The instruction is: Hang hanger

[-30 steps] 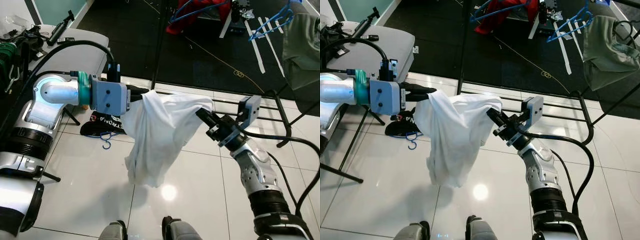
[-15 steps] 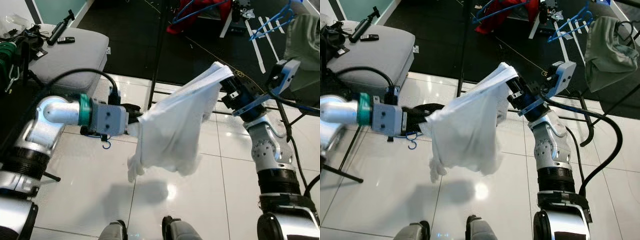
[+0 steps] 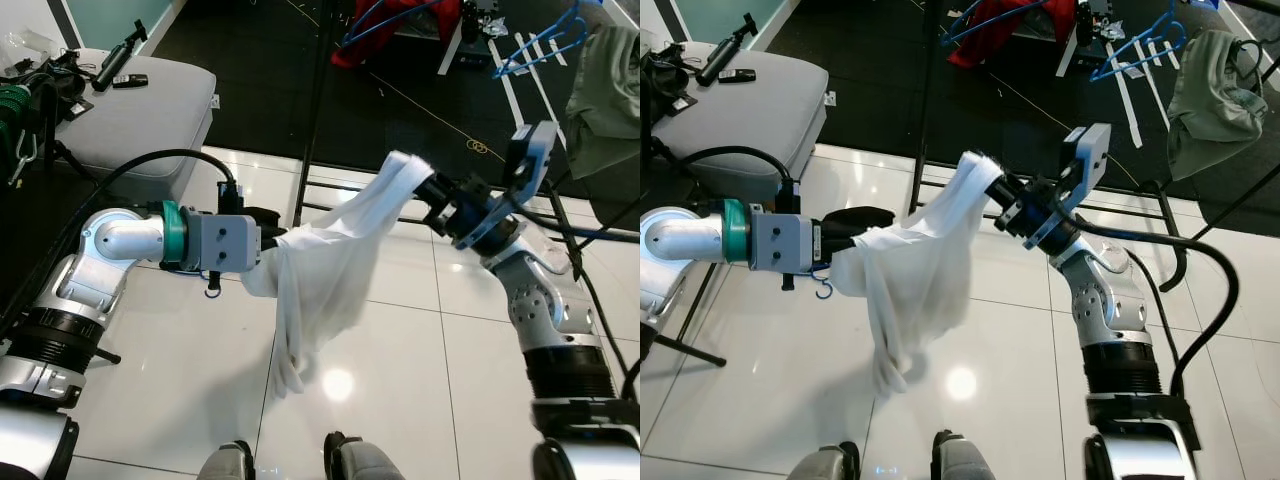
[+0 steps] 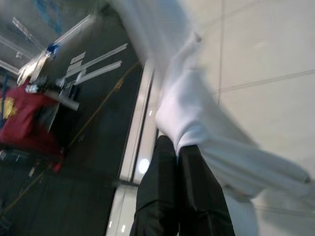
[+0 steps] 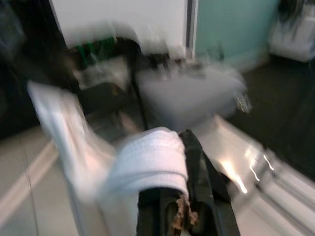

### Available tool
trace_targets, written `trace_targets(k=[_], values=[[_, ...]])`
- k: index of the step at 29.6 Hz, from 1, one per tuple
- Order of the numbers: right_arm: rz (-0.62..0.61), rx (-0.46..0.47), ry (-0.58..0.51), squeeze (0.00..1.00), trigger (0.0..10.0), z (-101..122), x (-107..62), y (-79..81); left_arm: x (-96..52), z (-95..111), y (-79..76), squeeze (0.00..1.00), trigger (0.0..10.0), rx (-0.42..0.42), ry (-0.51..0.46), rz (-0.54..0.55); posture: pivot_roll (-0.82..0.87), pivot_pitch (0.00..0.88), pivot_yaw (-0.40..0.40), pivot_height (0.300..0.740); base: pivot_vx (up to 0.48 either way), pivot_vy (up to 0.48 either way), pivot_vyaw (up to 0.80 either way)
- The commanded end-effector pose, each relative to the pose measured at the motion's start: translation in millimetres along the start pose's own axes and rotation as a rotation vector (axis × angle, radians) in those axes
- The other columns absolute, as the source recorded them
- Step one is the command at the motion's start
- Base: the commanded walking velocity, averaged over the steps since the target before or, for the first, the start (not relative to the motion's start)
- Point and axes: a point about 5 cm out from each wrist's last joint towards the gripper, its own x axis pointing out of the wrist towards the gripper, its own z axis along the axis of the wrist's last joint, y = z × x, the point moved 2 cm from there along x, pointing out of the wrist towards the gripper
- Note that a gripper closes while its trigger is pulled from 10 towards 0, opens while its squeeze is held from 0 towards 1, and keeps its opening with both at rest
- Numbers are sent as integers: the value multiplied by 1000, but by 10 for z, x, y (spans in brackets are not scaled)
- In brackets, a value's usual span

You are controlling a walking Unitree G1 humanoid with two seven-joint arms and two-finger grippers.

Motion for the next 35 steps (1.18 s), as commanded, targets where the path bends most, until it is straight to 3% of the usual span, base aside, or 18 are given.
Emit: trace_targets(k=[1,2,4,9,15,16,18,27,35], values=[[-80,-53,104,0,0,-167,-107,-81,-98,-35,113,0,0,14,42,39,-24,120,-43,740,0,0,0],[-80,-53,104,0,0,-167,-107,-81,-98,-35,113,0,0,14,42,39,-24,120,-43,740,0,0,0],[-202,-64,108,0,0,-153,-158,-222,-155,-33,177,0,0,21,54,56,-22,121,-43,740,0,0,0],[-269,-63,95,0,0,-120,-180,-301,-157,-4,196,0,0,23,42,64,-20,120,-44,740,0,0,0],[-306,-63,28,0,0,-25,-158,-340,-100,28,83,0,0,-1,13,25,-22,119,-43,740,0,0,0],[-336,-61,-29,0,0,64,-157,-383,-88,26,41,0,0,-11,10,4,-21,119,-44,740,0,0,0],[-336,-61,-29,0,0,64,-157,-383,-88,26,41,0,0,-11,10,4,-21,119,-44,740,0,0,0],[-324,-12,-226,0,0,392,-55,-387,-34,26,-35,0,0,-35,-2,-27,-23,119,-41,740,0,0,0],[-331,23,-282,0,0,491,-41,-407,-40,19,-17,0,0,-39,1,-25,-22,118,-41,740,0,0,0]])
